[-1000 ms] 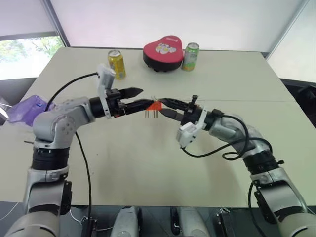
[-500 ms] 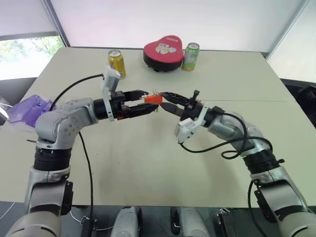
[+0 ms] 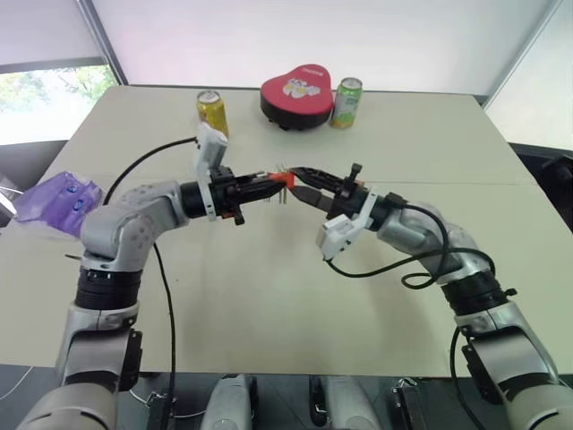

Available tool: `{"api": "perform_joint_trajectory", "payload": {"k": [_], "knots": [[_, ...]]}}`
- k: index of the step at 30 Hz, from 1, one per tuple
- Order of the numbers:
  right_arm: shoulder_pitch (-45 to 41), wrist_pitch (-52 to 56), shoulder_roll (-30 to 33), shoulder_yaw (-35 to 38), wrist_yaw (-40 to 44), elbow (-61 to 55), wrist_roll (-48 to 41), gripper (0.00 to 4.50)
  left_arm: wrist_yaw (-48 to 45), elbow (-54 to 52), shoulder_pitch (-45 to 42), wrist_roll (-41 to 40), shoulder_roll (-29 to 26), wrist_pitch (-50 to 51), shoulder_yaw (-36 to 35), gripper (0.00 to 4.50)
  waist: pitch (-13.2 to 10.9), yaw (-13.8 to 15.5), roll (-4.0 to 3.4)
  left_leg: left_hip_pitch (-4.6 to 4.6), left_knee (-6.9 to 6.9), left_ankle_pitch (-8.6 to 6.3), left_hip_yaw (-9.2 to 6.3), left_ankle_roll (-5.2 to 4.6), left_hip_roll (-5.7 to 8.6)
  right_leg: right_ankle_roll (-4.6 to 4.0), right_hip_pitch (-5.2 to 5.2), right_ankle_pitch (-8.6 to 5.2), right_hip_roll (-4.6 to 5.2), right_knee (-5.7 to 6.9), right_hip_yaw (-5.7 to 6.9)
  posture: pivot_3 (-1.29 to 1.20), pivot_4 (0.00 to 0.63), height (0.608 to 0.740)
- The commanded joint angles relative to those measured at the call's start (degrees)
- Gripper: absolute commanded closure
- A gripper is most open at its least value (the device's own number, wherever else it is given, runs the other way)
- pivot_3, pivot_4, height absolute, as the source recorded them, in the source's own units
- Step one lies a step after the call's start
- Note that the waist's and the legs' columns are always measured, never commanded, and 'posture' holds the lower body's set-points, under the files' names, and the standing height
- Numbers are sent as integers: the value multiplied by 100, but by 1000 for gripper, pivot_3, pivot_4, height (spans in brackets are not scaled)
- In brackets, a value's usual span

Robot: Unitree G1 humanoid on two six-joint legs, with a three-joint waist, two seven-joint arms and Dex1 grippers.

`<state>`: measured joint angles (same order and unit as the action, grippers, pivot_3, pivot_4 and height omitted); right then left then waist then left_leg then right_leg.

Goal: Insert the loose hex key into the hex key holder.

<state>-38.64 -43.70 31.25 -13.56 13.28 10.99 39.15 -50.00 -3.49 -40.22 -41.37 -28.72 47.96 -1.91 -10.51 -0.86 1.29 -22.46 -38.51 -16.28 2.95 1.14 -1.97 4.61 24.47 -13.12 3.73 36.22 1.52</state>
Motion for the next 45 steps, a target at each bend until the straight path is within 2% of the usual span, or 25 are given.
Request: {"api": "perform_joint_trajectory", "payload": {"k": [1,8,10,11,15,19,21,24,26,29,32,39,45], "knots": [[-98,-8,46,38,-83,-284,-94,3476,-48,-50,-97,23,11,-79,-19,4472,0,0,0,0,0,0,0,0,0,0,0,0,0,0,0,0,150,740],[-69,53,78,4,-11,-324,-205,3476,-68,-97,-21,138,-1,-117,46,4472,0,0,0,0,0,0,-1,0,0,0,0,0,-1,0,0,0,150,740],[-46,66,83,-11,89,-324,-332,2442,-67,-105,-11,153,-3,-145,49,4500,0,0,0,0,0,0,-1,0,0,0,0,0,-1,-1,0,0,150,740],[-41,70,84,-16,127,-322,-375,2102,-72,-120,2,170,-11,-168,54,4500,0,-1,0,0,0,0,-1,0,0,0,0,0,-1,-1,0,0,150,740],[-51,119,115,-28,209,-320,-395,34,-105,-174,49,425,-70,-465,135,4500,0,1,0,0,0,0,-1,0,0,0,0,0,-1,-1,0,0,150,740],[-7,341,252,-13,669,-236,-759,34,-88,-130,184,996,-93,-1206,276,4500,0,4,0,0,0,0,0,-1,0,0,0,0,-1,-1,0,0,150,740],[111,1049,323,132,1335,-186,-1442,34,-23,-121,248,1094,-46,-1392,246,4500,0,8,0,0,0,-1,2,-1,0,0,0,0,-1,-2,0,0,150,740],[258,3310,336,653,2545,-500,-2969,34,60,-174,335,1180,-5,-1570,190,4500,0,34,0,-1,-1,-1,2,-2,0,0,-5,0,-1,-3,1,0,150,740],[259,4886,448,919,3115,-842,-3621,34,83,-204,389,1235,-15,-1663,194,4500,-1,35,-1,-2,-5,-2,-1,-5,-1,0,-7,0,3,-3,1,0,150,740],[215,6723,842,1038,3642,-1086,-3924,34,170,-266,465,1226,42,-1695,147,4500,-1,38,-2,-3,-9,-8,-10,-15,-2,0,-7,0,3,-2,2,0,150,740],[247,7717,1166,921,3947,-1224,-4032,34,219,-296,507,1245,59,-1758,151,4500,-1,29,-3,-2,-10,-11,-11,-19,-3,0,-7,0,1,-3,4,0,150,740],[366,8099,1553,464,4011,-1039,-3699,34,326,-380,575,1273,114,-1827,178,4500,-2,16,-3,-3,-9,-12,-1,-23,-3,0,-4,0,-5,-3,3,0,150,740],[259,7988,1394,311,3747,-542,-3545,34,370,-465,617,1277,113,-1812,194,4500,-1,27,-3,-7,-13,-12,3,-22,-2,1,-4,0,-4,-4,3,0,150,740]]}}
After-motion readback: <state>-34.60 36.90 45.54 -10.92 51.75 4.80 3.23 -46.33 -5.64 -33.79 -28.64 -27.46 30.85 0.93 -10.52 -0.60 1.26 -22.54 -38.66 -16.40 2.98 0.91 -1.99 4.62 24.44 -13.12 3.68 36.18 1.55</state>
